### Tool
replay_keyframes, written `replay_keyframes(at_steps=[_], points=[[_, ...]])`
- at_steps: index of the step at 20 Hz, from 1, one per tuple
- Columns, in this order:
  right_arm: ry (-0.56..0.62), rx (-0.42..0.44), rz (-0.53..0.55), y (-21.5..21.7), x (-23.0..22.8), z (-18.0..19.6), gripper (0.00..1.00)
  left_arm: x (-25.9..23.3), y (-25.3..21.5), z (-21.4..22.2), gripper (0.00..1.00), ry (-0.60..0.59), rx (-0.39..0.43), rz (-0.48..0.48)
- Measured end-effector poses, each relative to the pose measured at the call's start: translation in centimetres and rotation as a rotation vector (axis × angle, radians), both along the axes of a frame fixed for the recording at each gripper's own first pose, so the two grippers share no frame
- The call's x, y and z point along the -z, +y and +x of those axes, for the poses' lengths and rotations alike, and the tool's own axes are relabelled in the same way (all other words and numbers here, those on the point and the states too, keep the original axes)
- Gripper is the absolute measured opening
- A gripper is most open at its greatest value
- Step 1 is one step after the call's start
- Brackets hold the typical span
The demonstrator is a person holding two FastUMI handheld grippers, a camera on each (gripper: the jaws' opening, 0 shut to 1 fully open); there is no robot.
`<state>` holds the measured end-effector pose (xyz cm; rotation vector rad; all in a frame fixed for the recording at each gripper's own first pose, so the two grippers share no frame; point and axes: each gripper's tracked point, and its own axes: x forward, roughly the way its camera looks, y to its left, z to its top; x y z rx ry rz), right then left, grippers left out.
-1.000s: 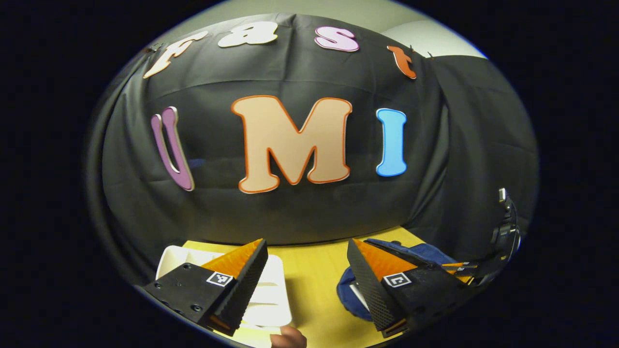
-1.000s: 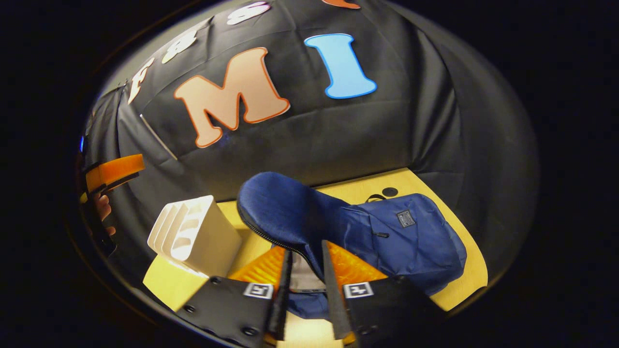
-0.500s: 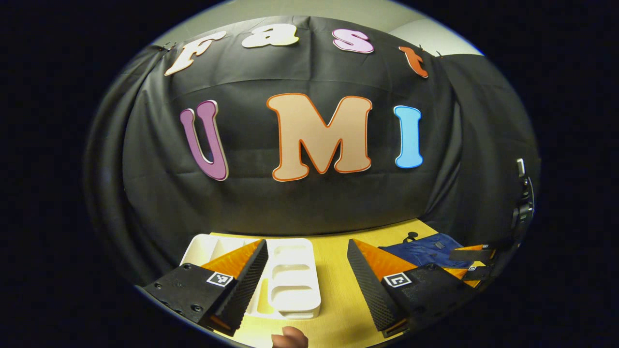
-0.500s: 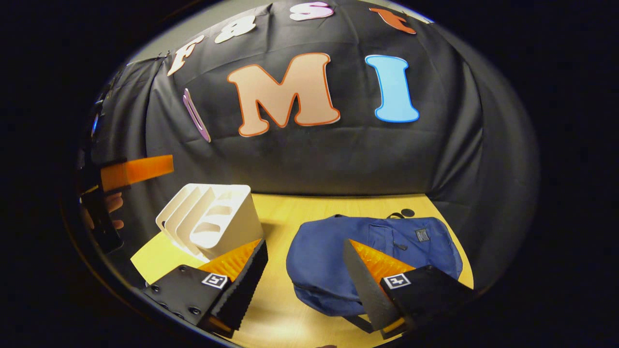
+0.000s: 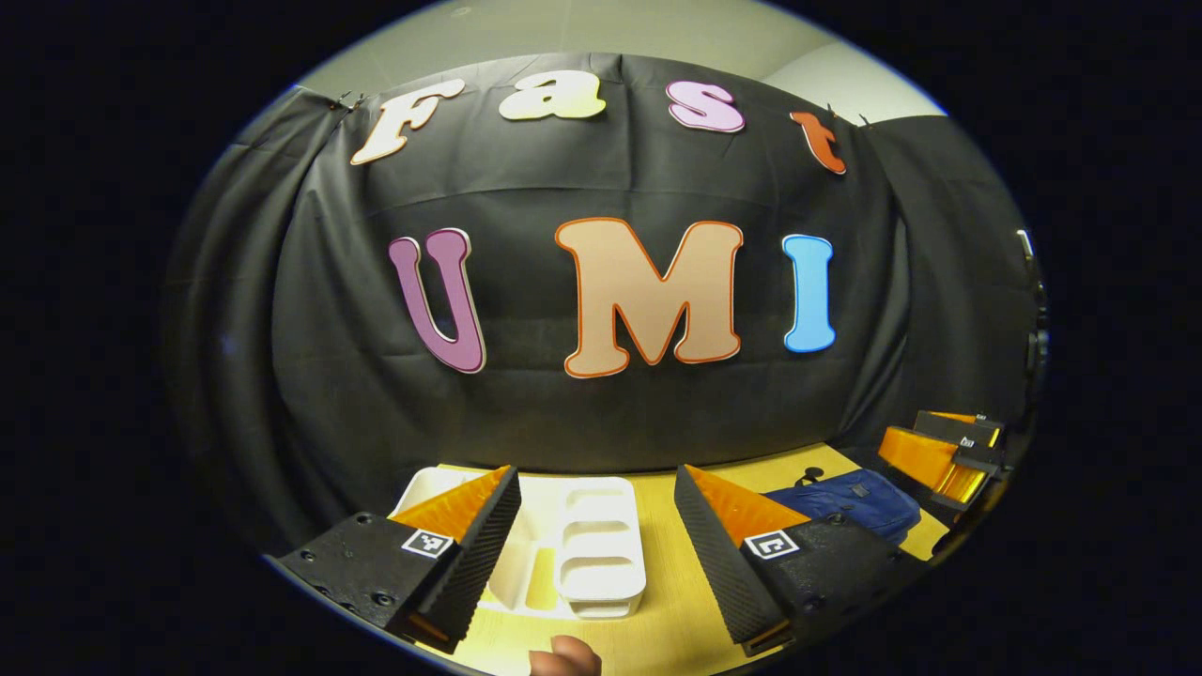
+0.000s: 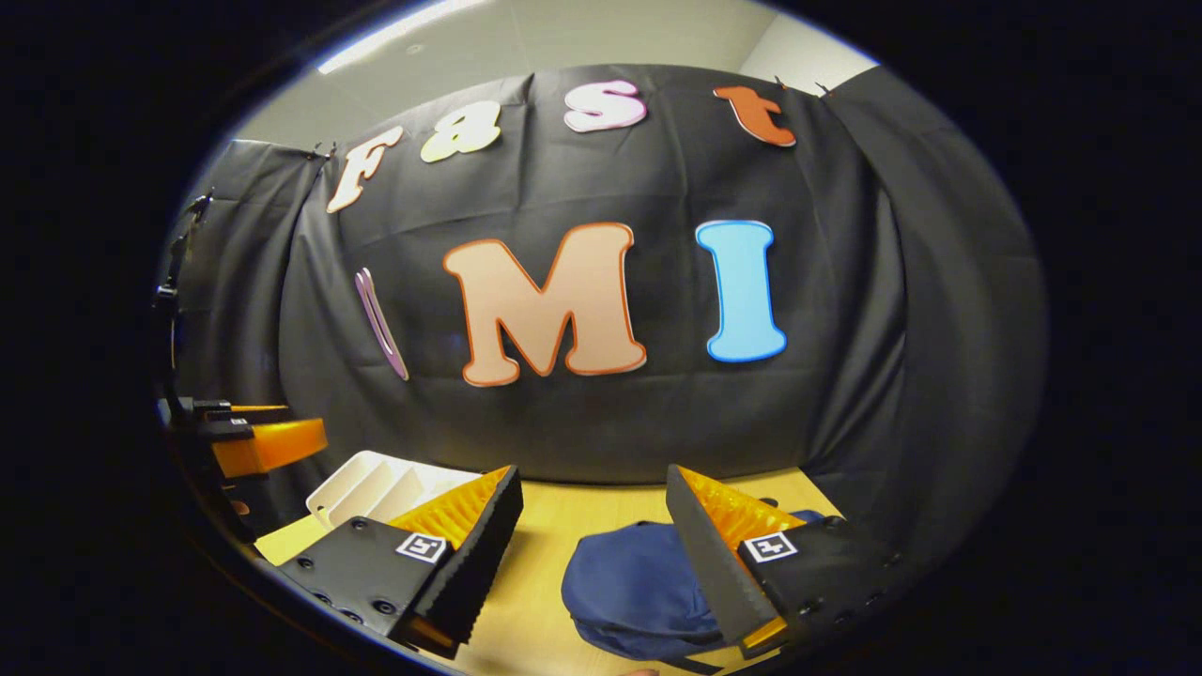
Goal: Open the schoolbag, grab two books from the bookshelf and put them into the schoolbag.
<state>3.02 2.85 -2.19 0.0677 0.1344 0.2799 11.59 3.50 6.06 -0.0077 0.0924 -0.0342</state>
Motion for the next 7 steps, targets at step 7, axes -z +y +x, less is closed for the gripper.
replay_keyframes(at_steps=[7], points=[[-0.028,0.009,0.026,0.0,-1.9,-0.3,1.0,-0.7,0.2,-0.5,0.96,-0.026,0.011,0.025]])
